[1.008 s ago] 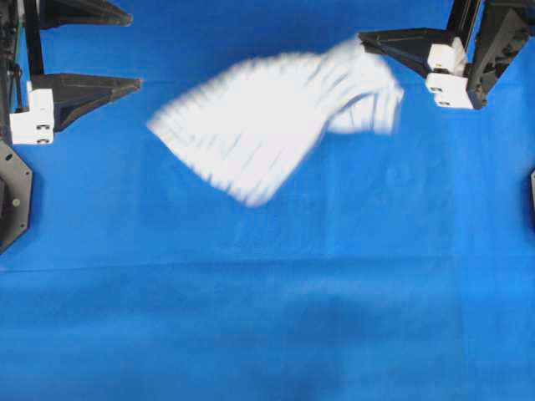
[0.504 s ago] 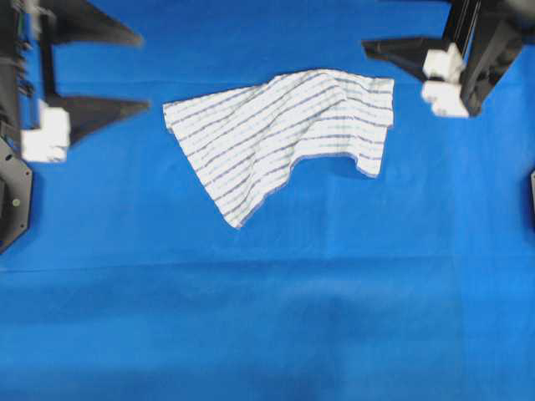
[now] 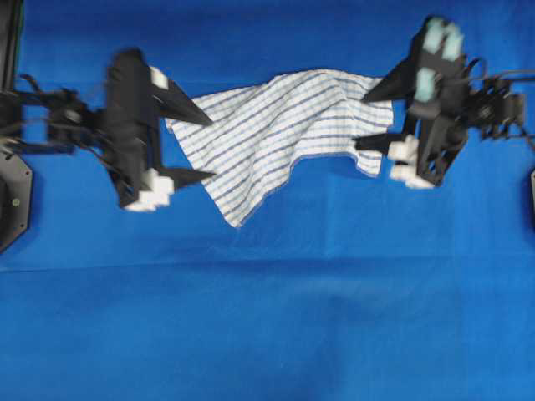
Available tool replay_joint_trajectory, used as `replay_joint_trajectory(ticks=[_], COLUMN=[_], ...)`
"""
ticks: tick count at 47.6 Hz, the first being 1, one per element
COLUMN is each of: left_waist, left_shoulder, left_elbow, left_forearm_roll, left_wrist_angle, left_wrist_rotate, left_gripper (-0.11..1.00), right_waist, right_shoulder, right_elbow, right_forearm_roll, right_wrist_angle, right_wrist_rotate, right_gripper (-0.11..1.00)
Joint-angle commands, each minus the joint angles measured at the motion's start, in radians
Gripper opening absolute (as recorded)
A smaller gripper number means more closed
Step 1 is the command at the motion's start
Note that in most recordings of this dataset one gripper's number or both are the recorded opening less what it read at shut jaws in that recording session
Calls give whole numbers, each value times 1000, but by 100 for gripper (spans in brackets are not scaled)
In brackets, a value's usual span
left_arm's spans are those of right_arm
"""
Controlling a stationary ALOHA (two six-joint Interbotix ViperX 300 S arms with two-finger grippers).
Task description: Lift the towel with both arms.
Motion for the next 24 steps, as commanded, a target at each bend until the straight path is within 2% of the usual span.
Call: replay_joint_trajectory(ticks=[1,13,24], left_waist=[-25,-38,-40], left_shoulder=[63,270,411], left_elbow=[-14,-12,-23], left_forearm_roll=[-2,-2,-2], left_wrist_angle=[-52,-199,-305], left_wrist_rotate=[-3,-37,-60], left_gripper=[91,91,91], right_waist=[9,9,0], right_shoulder=[35,170,288], right_elbow=[5,32,52], right_forearm_roll=[2,2,2], right_wrist_angle=[-21,-66,-160], right_wrist_rotate=[9,17,18], right_gripper=[66,66,66])
